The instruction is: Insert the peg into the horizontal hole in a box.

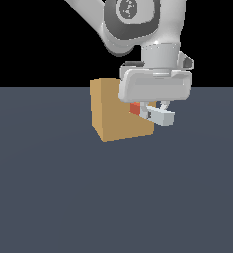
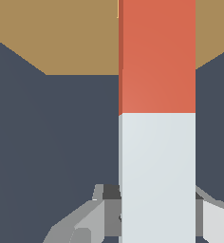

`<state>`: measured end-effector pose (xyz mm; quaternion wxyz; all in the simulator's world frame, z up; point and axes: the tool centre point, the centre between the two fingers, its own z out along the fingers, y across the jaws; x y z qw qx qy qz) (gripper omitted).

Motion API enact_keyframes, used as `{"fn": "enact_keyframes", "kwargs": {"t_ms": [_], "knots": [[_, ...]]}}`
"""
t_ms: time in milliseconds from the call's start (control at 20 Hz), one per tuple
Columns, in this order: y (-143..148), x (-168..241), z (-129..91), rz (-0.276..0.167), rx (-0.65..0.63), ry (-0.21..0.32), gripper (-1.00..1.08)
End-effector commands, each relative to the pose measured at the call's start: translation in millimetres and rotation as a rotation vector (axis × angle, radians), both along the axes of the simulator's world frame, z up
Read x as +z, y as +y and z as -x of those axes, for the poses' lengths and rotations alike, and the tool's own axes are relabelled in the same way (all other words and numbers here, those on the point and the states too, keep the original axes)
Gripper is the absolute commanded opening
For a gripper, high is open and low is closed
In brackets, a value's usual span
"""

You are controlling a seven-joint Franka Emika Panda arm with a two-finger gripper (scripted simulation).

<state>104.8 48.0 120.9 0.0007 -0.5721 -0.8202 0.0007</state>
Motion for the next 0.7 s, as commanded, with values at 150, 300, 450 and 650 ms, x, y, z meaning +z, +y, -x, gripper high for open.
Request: {"fn": "enact_keyframes", "kwargs": {"t_ms": [150,300,450,650], "knots": [[43,2,15,-0.001,0.002,-0.004,-1.0],[58,2,20,-0.001,0.002,-0.004,-1.0],[65,2,22,-0.001,0.002,-0.004,-1.0],[65,3,21,-0.001,0.002,-0.004,-1.0]]}}
